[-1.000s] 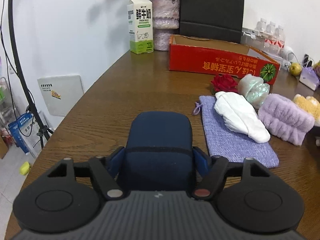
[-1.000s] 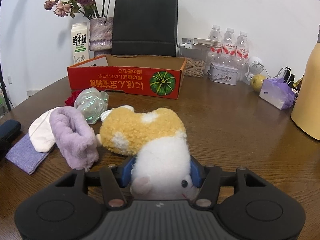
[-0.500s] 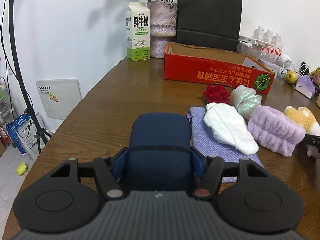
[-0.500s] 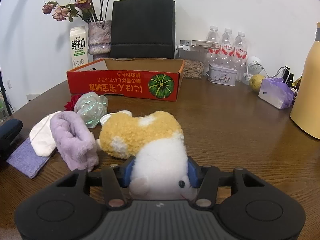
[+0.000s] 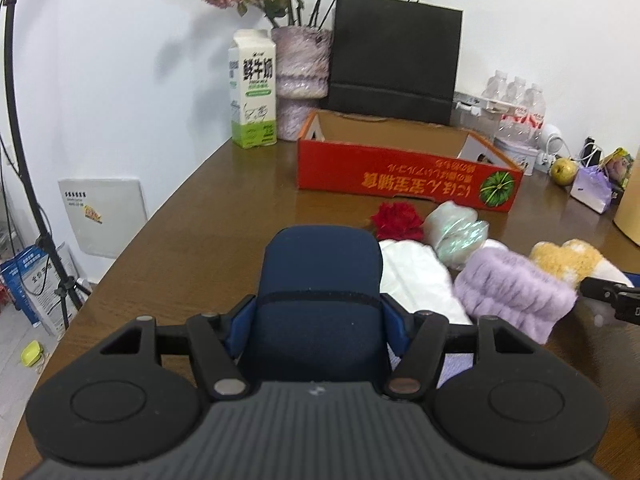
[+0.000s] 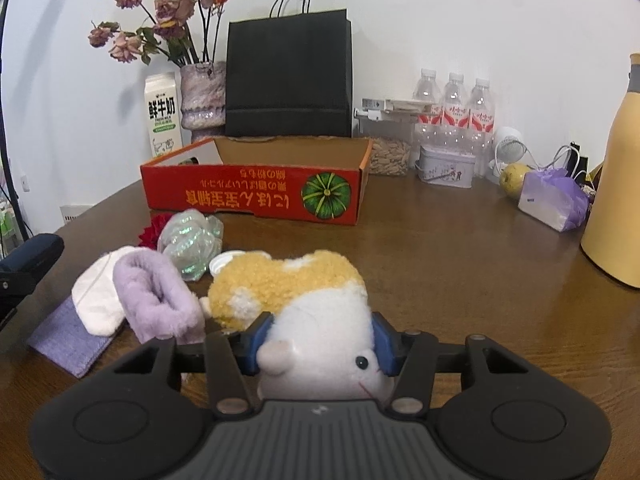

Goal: Organize objects
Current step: 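Lift the navy pouch with the left gripper while the right gripper holds the sheep, then carry the sheep and the navy pouch together toward the red box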

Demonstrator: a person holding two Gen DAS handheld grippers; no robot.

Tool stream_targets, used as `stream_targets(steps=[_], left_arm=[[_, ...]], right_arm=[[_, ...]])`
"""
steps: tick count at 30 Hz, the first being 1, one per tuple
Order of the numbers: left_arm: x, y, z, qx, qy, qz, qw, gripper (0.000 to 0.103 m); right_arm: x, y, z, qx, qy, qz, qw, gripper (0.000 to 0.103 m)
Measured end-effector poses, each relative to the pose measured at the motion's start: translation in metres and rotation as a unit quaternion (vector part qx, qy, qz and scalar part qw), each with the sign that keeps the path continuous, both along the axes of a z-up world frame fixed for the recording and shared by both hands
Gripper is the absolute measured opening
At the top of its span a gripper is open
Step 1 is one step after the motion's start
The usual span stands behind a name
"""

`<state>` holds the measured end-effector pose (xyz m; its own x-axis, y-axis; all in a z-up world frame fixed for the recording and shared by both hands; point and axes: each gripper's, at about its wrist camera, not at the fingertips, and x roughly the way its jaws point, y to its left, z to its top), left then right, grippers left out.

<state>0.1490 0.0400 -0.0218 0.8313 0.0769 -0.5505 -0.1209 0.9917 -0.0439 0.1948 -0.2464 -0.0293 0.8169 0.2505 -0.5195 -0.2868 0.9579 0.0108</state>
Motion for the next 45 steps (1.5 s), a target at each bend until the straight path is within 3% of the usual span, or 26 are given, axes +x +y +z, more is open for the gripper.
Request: stream_targets(steps=[25, 33, 35, 38, 39, 44, 45], left_arm=[[0.038, -0.029, 0.036, -0.010, -0.040, -0.027, 0.9988, 0.064], [0.045, -0.028, 0.027, -0.015, -0.029, -0.032, 0.9990, 0.064], [0.045, -0.026, 0.024, -0.018, -0.025, -0.030, 0.9991, 0.064], [0.041, -0.023, 0.023, -0.019, -0.025, -0.031, 0.9990, 0.064], [0.040, -0.022, 0.023, -0.020, -0.025, -0.032, 0.9990, 0.064], [0.036, -0.019, 0.026, -0.021, -0.028, -0.030, 0.9989, 0.064], [0.035, -0.019, 0.026, -0.021, -0.029, -0.029, 0.9989, 0.064]], right_arm=[[0.017, 0.014, 0.033, 0.014, -0.040, 0.018, 0.999, 0.043], [0.023, 0.017, 0.021, 0.007, -0.019, 0.029, 0.999, 0.044], [0.023, 0.018, 0.014, 0.002, -0.008, 0.035, 0.999, 0.051], [0.022, 0.019, 0.007, -0.007, 0.007, 0.043, 0.999, 0.080], [0.022, 0.021, 0.004, -0.016, 0.011, 0.047, 0.999, 0.082], [0.029, 0.018, -0.008, -0.011, 0.052, 0.059, 0.997, 0.079], [0.029, 0.019, -0.009, -0.008, 0.054, 0.060, 0.997, 0.068]])
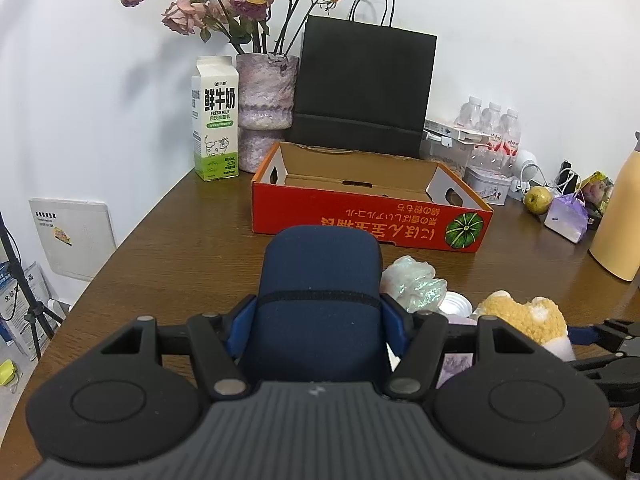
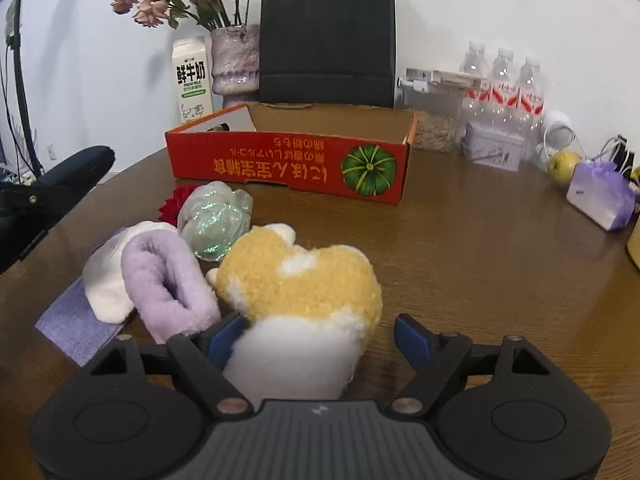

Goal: Organize objects
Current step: 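Carry the sheep and the navy pouch together toward the red box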

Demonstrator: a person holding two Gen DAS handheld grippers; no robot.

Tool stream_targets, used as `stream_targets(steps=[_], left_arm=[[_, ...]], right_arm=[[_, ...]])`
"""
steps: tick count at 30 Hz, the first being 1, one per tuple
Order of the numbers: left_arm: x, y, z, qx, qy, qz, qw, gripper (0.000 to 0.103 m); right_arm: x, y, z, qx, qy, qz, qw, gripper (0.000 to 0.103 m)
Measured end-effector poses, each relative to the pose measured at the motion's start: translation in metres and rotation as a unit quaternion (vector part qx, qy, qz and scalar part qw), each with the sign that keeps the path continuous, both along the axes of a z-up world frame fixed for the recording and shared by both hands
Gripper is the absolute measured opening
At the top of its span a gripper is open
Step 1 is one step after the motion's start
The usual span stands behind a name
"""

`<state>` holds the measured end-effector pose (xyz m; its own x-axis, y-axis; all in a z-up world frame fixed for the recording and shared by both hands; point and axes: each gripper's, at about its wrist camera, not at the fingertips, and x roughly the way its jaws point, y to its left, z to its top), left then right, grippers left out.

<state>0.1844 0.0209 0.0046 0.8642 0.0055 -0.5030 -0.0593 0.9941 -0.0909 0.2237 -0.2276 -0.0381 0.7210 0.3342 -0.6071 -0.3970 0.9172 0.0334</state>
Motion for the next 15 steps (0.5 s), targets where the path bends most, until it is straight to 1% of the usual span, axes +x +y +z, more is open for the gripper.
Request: stream_targets(steps=[1, 5, 10, 15], left_arm=[[0.000, 0.000, 0.001, 0.000, 0.000, 0.000, 1.0000, 0.064], [-0.004, -0.001, 0.005, 0.000, -0.007, -0.001, 1.0000, 0.064], [-0.004, -0.003, 0.011, 0.003, -0.017, -0.002, 0.9999, 0.064], [0.002, -0.009, 0.016, 0.008, -0.022, -0.007, 0.9997, 0.064]], right_arm=[[0.000, 0.001, 0.000, -0.001, 0.001, 0.003, 1.000, 0.064], [-0.003, 0.006, 0.002, -0.005, -0.010, 0.000, 1.000, 0.061], [-0.001, -0.001, 0.010, 0.008, -0.024, -0.016, 1.000, 0.060], [0.003, -0.003, 0.022, 0.013, -0.035, -0.019, 0.999, 0.060]])
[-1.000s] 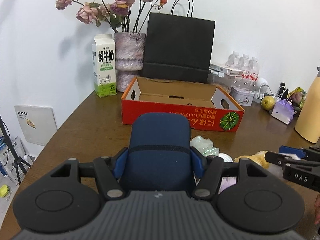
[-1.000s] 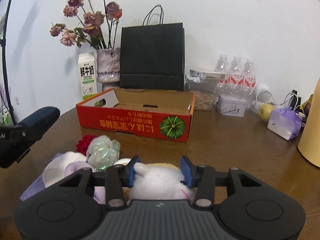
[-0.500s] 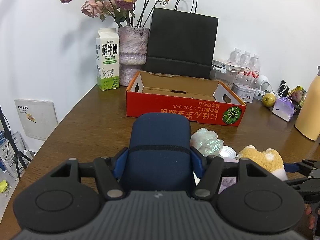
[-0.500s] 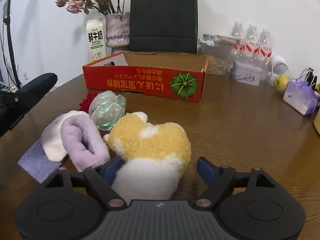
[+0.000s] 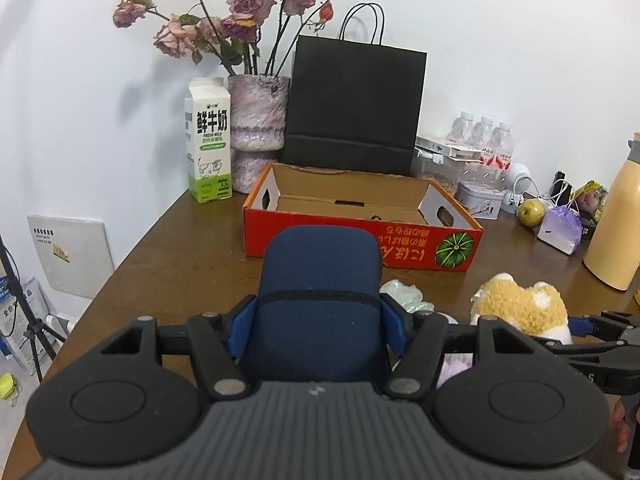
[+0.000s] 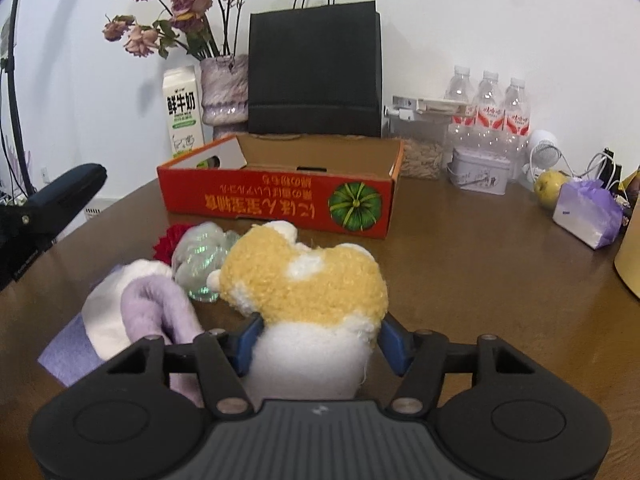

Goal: Organize objects
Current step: 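Carry the sheep and the navy pouch together toward the red box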

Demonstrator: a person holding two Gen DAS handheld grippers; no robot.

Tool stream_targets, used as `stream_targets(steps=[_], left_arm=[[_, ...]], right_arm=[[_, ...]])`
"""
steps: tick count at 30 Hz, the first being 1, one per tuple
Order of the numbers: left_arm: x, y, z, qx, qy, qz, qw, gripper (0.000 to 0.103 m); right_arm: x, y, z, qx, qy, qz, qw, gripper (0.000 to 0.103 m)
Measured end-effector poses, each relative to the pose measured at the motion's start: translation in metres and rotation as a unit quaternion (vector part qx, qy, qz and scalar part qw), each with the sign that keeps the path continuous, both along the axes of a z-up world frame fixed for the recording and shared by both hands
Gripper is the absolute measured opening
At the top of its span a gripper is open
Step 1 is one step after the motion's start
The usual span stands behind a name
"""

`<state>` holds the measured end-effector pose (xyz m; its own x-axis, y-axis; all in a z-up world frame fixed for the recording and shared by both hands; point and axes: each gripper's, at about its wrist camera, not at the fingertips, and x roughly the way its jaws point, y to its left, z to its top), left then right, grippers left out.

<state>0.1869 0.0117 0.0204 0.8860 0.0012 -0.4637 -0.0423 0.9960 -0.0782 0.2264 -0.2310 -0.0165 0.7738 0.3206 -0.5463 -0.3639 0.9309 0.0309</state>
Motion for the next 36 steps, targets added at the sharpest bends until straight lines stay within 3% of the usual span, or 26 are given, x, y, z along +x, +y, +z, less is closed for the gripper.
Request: stream_targets(steps=[14, 36], left_arm=[[0.053, -0.010, 0.018, 0.008, -0.016, -0.006, 0.9998, 0.064], [0.166, -0.003, 0.028, -0.011, -0.030, 0.002, 0.9995, 0.064]], right_arm=[[0.041, 0.025, 0.044, 0.032, -0.040, 0.012, 0.999, 0.060], [0.135, 0.048, 0.055, 0.061, -0.064, 0.020, 0.996, 0.060]])
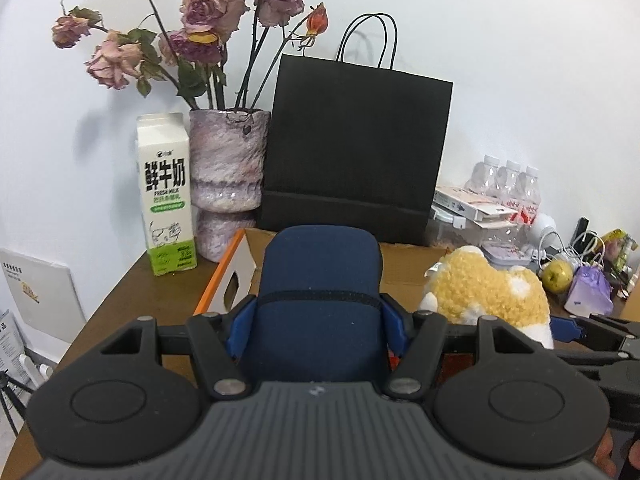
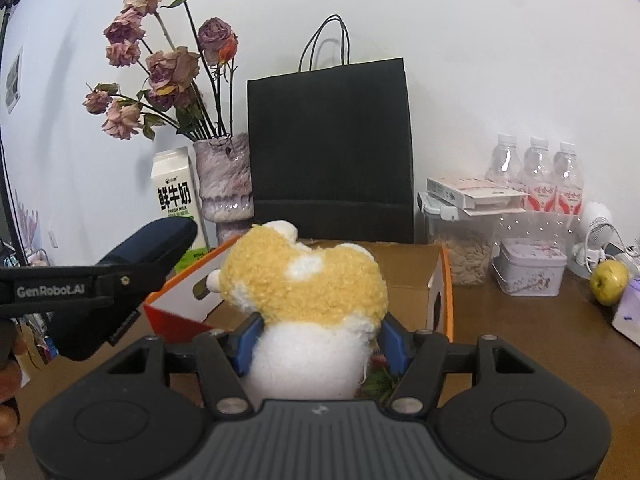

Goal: Organize objects
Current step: 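Carry the sheep and the navy pouch together toward the red box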

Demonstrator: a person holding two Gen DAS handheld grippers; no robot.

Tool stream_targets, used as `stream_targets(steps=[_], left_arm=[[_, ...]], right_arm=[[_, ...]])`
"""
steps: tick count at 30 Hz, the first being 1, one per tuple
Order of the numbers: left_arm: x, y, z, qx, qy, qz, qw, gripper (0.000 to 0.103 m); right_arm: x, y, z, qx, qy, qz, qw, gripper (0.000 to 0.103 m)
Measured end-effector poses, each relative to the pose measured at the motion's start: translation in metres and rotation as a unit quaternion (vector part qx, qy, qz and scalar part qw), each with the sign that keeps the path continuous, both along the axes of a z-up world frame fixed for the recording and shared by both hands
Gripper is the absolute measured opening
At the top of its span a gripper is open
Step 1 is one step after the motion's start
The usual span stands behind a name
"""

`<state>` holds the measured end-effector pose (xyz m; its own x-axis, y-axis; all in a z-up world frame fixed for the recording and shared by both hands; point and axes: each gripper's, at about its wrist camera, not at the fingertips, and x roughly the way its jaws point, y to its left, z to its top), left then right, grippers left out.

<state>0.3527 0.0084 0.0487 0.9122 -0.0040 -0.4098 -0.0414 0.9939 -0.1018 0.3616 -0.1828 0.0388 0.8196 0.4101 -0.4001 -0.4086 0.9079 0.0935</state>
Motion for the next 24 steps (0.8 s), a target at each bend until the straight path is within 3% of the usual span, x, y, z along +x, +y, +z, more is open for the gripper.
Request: stream_targets(steps=[11, 24], left_arm=[[0.065, 0.000, 0.000, 0.007, -0.007, 0.002, 0.9999, 0.064], [0.126, 0.006, -0.021, 0.022, 0.020, 0.019, 0.9994, 0.064]], right_arm=[[0.064, 0.007, 0.001, 0.007, -0.002, -0.005, 1.000, 0.060], [0.129, 0.008, -0.008, -0.006, 0.007, -0.025, 1.000, 0.060]])
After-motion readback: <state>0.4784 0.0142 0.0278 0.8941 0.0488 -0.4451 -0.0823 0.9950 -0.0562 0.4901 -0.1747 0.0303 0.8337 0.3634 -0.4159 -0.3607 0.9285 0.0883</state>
